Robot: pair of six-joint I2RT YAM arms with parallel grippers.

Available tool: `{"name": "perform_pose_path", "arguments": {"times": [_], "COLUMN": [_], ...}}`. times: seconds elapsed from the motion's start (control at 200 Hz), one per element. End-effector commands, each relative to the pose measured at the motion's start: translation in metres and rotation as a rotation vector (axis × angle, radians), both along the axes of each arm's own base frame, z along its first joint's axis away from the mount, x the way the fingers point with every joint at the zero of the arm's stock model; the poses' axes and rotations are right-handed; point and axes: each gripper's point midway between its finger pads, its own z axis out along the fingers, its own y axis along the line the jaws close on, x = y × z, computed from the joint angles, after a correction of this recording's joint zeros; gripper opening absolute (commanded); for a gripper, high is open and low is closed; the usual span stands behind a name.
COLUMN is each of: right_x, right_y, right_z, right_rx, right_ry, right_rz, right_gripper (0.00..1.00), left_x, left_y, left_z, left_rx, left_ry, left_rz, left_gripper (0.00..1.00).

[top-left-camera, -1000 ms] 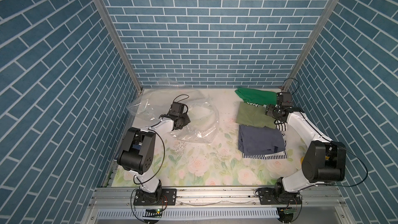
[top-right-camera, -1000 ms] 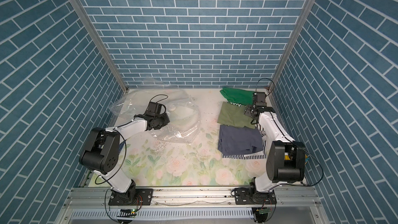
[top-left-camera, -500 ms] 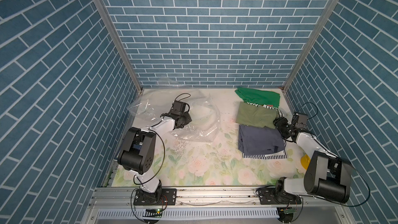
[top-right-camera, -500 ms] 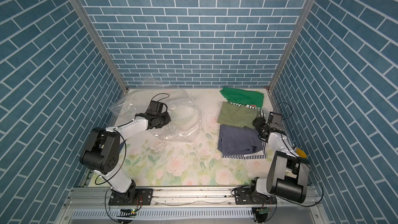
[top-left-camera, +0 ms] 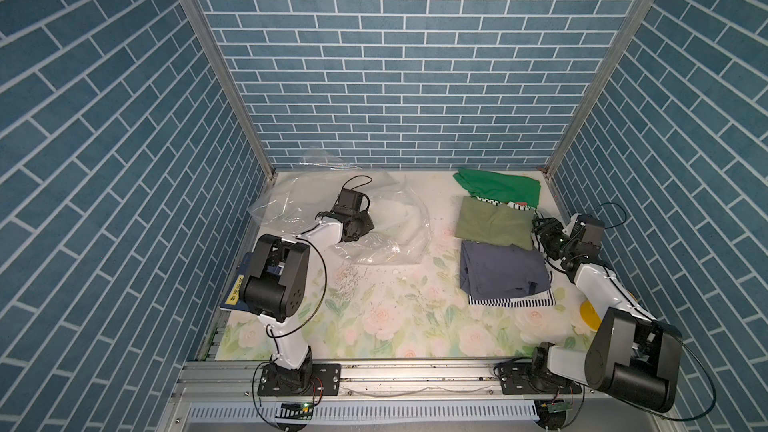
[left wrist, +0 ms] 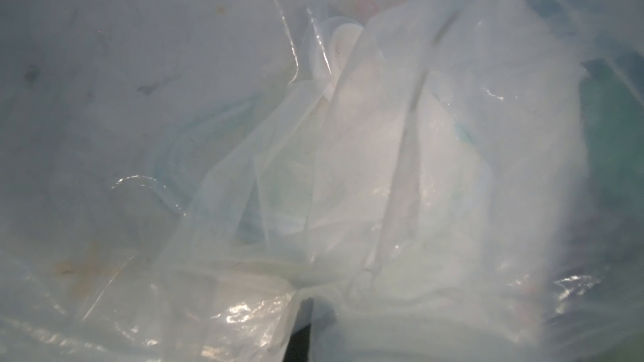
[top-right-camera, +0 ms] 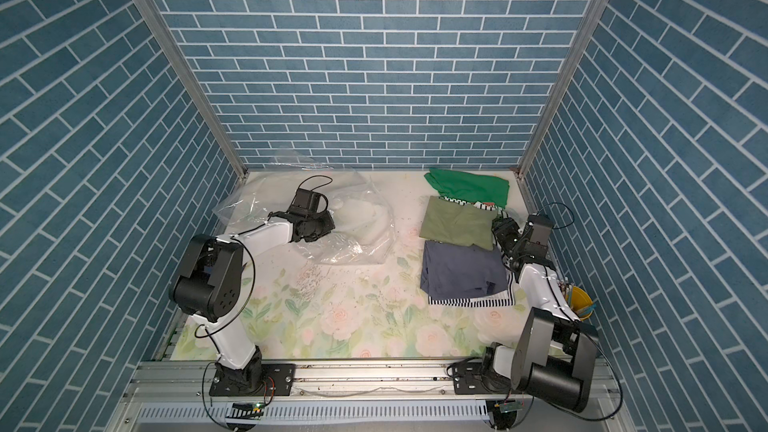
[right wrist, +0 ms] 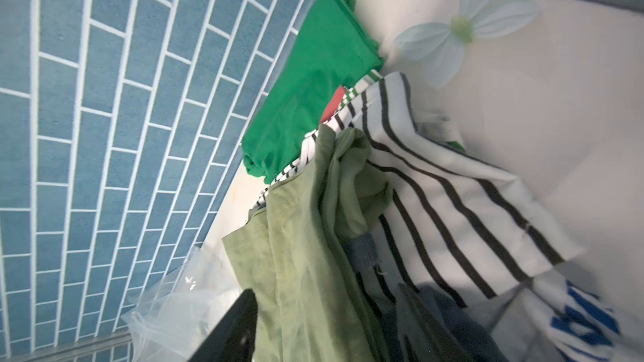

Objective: Take the tank top out of the vacuum bag
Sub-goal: Adjust the tank top at the center of the board.

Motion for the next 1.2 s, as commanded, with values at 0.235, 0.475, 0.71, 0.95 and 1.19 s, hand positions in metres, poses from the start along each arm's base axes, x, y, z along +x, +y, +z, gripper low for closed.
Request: {"name": "perform_pose_path", "arguments": {"times": [0.235,0.475,0.71,0.95,1.19], "right_x": [0.019,0.035,0.038,0.022,0.025], "right_y": [0.014,-0.006,-0.02,-0.019,-0.047], "right_z": [-0.022,-0.006,-0.018,-0.065,-0.003], "right_rx": [0.022,-0.089,-0.219,-0.211,-0.361], "right_ry": [0.03,0.031,0.116,0.232,0.189], "right_rz": [0.149,0.11,0.134,0.125,-0.008], "right_gripper": [0.12,0.0,0.0,0.25,0.75], "left_x": [0.0,-0.004,0.0,0.01,0.014], "left_y": [0.003,0.006,0.005,0.001,0.003], "left_z": [0.006,0.001,0.002,0.002,0.005], "left_rx": [0.015,0.007,0.006,0.003,0.023], "left_ry": [-0.028,-0.027,-0.032,-0.032,-0.038], "left_rz": [0.002,0.026,0.037,0.032,0.038], "left_gripper": [0.0,0.0,0.0,0.0,0.0]}}
